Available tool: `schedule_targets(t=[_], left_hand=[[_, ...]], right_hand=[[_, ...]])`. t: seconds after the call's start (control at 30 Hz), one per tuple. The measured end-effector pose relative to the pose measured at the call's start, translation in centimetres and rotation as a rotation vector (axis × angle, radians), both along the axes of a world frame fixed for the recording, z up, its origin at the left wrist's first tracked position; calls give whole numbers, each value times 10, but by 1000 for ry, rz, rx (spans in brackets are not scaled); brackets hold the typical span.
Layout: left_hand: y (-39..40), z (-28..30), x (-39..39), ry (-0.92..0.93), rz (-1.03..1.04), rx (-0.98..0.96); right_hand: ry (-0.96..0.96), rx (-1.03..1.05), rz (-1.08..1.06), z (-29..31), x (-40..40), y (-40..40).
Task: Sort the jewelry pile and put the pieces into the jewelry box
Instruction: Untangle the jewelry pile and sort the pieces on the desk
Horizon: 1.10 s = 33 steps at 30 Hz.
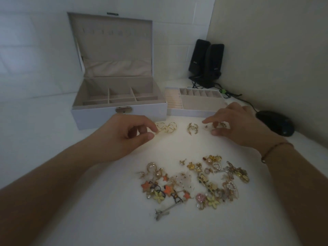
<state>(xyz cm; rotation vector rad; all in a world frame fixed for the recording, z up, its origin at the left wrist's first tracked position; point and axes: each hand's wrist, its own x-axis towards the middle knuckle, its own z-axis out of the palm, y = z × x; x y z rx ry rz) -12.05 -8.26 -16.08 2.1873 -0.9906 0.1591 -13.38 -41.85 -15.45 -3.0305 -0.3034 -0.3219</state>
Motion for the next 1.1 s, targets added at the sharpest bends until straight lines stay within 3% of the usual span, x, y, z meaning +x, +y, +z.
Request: schedule_targets(t=[0.13,0.23,0.43,0.63,0.93,1.1], left_hand=[[8,7,-2,125,-155,104],[11,11,-4,171,-284,207],[9,4,-3,135,-299,326],[7,6,-5,178,-340,402],[7,4,-2,194,-257,288],[7,4,-2,113,-191,183]], right_hand=[[-96,-30,26,-6,6,11],[-64,-47,22,-6,8,12],[-181,207,129,12,-11,19],[98,317,393,23,-34,37],[189,397,390,23,-37,32],[389,306,452,26,-40,24]])
